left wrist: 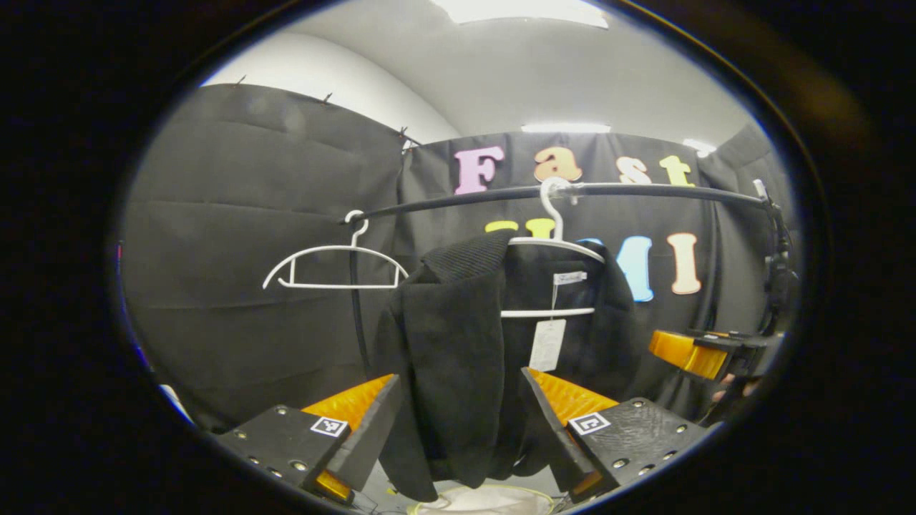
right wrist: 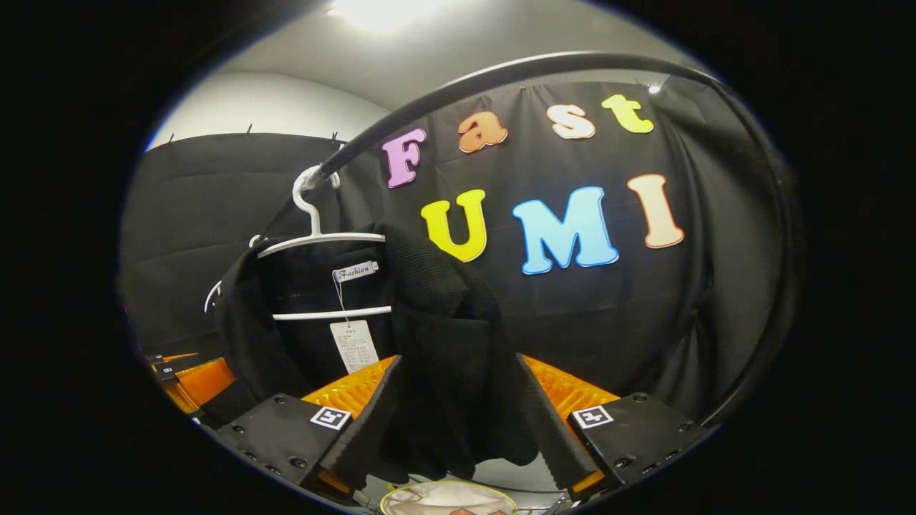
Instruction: Grasp the clothes on the hanger with both hands and then place them into the laundry hamper below.
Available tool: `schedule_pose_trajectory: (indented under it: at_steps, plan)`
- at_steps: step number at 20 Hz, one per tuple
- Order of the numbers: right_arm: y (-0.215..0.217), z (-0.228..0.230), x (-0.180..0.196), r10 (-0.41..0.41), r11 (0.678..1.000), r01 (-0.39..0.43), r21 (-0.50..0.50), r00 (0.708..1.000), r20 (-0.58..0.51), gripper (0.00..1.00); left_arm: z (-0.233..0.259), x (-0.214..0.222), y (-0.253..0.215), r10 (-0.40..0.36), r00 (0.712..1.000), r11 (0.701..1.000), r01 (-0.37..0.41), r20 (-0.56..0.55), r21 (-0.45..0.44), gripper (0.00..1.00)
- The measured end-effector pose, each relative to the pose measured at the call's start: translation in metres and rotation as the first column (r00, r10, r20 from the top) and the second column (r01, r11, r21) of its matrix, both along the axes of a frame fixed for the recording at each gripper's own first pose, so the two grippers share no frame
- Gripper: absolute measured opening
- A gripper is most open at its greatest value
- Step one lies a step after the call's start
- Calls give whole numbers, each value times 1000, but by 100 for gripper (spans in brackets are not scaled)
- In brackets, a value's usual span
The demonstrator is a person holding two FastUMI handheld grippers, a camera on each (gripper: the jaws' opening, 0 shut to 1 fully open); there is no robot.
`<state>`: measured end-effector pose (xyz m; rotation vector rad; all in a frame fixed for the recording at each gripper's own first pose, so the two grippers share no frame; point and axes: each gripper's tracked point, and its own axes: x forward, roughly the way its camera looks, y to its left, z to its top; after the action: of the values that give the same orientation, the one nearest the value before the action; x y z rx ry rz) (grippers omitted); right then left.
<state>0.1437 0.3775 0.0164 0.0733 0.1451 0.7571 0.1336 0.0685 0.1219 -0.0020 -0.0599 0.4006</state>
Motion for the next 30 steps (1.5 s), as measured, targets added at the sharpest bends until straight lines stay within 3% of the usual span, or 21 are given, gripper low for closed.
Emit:
schedule_pose_trajectory:
  at_steps: [6, 12, 17, 18, 20, 21, 25, 26, 28, 29, 30]
  plan:
    - [49, -23, 14, 104, 994, -105, -33, 994, -43, 98, -5, 43, 11, 97, 995, 993, -97, -14, -71, 96]
    - [74, -34, 35, 88, 995, -89, -49, 996, -29, 98, -9, 76, 26, 185, 982, 979, -186, -26, -80, 96]
    - [87, -31, 51, 78, 997, -78, -23, 997, -20, 98, -9, 92, 31, 223, 974, 974, -225, -39, -33, 96]
    - [89, -31, 53, 75, 997, -76, -16, 997, -21, 90, -8, 93, 32, 225, 974, 973, -227, -37, -32, 96]
    - [94, -30, 57, 75, 997, -75, -9, 997, -21, 87, -7, 94, 33, 222, 974, 974, -223, -32, -46, 96]
    - [96, -29, 61, 72, 997, -72, -7, 997, -17, 94, -8, 95, 35, 219, 975, 974, -220, -32, -53, 96]
    - [96, -29, 74, 51, 998, -50, 24, 997, -51, 33, -7, 86, 46, 235, 971, 970, -237, -38, -52, 63]
    - [95, -27, 77, 53, 998, -51, 40, 997, -62, 18, -3, 80, 51, 263, 964, 964, -264, -27, -43, 43]
    - [106, -25, 69, 146, 987, -139, 80, 985, -89, 10, 1, 72, 50, 247, 969, 968, -248, -14, -48, 5]
    - [113, -25, 66, 194, 977, -182, 109, 975, -107, 10, 0, 73, 43, 228, 974, 972, -228, -11, -57, 5]
    - [113, -25, 65, 226, 970, -213, 115, 968, -112, 2, 1, 72, 43, 217, 976, 974, -217, -2, -65, 2]
